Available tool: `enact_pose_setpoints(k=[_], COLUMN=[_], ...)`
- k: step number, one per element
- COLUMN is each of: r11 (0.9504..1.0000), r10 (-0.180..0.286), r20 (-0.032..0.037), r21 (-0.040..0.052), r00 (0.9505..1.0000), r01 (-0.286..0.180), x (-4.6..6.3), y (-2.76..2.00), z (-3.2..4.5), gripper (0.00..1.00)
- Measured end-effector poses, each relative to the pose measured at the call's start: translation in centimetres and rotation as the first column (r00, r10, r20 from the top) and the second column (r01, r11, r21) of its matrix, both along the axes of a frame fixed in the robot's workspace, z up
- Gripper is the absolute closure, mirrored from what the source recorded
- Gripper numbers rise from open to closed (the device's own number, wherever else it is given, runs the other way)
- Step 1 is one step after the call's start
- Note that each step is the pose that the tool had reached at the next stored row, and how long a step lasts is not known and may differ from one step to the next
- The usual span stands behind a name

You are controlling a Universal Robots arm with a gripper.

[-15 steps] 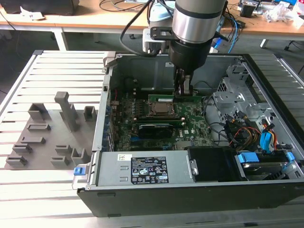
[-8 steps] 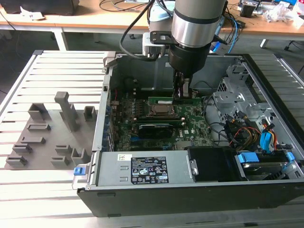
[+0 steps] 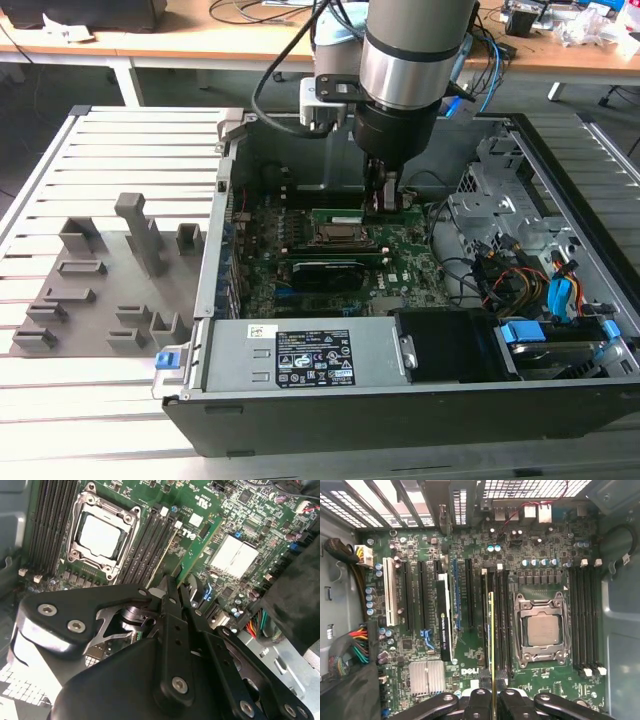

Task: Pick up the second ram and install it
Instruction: 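Insert the second ram into the second slot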

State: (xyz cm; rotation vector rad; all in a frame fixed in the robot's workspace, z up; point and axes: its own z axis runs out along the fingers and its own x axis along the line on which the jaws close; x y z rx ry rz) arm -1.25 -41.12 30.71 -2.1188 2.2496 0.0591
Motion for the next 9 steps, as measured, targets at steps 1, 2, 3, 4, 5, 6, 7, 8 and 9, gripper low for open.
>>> enact_pose_setpoints(k=[1, 2, 3, 4, 5, 6, 7, 8, 9], r11=[1.0, 1.0, 1.0, 1.0, 1.0, 1.0, 1.0, 1.0, 1.0], r10=[0.0, 0.0, 0.0, 0.0, 0.0, 0.0, 0.0, 0.0, 0.0], r20=[0.0, 0.0, 0.0, 0.0, 0.0, 0.0, 0.0, 0.0, 0.0], r21=[0.0, 0.0, 0.0, 0.0, -0.0001, 0.0, 0.0, -0.0001, -0.0001], r00=[1.0, 1.0, 1.0, 1.0, 1.0, 1.0, 1.0, 1.0, 1.0], r01=[0.0, 0.0, 0.0, 0.0, 0.0, 0.0, 0.0, 0.0, 0.0], x=[0.0, 0.0, 0.0, 0.0, 0.0, 0.0, 0.0, 0.0, 0.0], y=[0.0, 0.0, 0.0, 0.0, 0.0, 0.0, 0.0, 0.0, 0.0], z=[-0.21, -0.31, -0.47, -0.59, -0.7, -0.79, -0.99, -1.19, -1.3], gripper=[0.86, 0.86, 0.86, 0.86, 0.86, 0.86, 0.86, 0.86, 0.86])
